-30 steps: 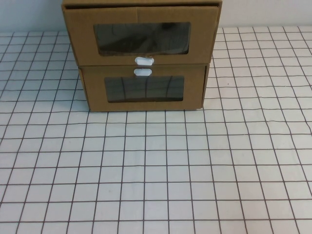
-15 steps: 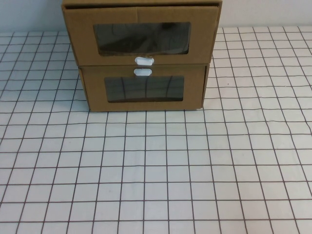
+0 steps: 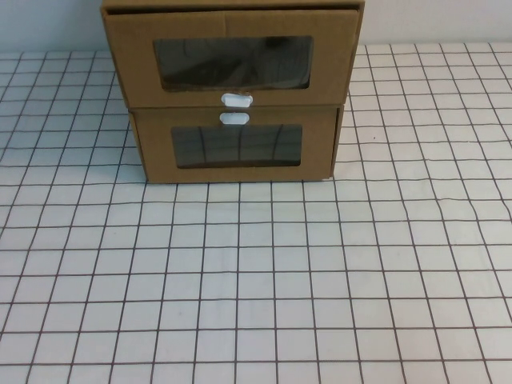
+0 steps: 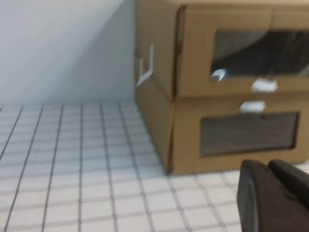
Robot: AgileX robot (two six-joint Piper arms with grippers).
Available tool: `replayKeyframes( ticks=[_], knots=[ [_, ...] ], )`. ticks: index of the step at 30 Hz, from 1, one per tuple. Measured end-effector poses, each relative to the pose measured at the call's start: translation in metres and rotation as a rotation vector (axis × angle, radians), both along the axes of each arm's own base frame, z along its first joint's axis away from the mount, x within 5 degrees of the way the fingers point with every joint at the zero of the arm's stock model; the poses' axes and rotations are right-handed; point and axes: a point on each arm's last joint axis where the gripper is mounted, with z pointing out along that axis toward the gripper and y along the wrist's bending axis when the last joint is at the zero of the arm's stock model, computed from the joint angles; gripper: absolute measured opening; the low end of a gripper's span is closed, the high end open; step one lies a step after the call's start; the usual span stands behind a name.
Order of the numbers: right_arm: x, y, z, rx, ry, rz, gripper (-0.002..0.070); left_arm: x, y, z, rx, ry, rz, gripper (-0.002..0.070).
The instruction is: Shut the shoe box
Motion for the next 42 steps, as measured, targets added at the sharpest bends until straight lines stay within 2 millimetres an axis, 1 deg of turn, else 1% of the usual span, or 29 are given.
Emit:
replayKeyframes(
  ticks=[1,6,7,11,18,36,42],
  knots=[
    [0.0,0.0,0.0,0.0,0.0,0.0,-0.0013,0.0,0.001,-0.007,0.003,0.002,0.012,-0.0002],
    [0.0,0.0,0.0,0.005,0.003,0.002,-0.0013,0.001,0.004,-0.063,0.047,0.06,0.043,-0.0002],
    [0.0,0.0,0.0,0.007,0.003,0.003,-0.0013,0.001,0.004,-0.071,0.053,0.08,0.044,-0.0002],
    [0.0,0.0,0.0,0.008,0.004,0.004,-0.0013,0.0,0.004,-0.086,0.079,0.192,0.041,-0.0002],
    [0.0,0.001,0.0,0.009,0.005,0.004,-0.0013,-0.002,0.005,-0.09,0.089,0.239,0.04,-0.0002],
    [0.0,0.001,0.0,0.009,0.005,0.004,-0.0013,-0.002,0.005,-0.09,0.089,0.239,0.04,-0.0002],
    [0.0,-0.001,0.0,0.012,0.003,-0.057,-0.0013,-0.002,0.005,-0.09,0.089,0.239,0.04,-0.0002]
  ],
)
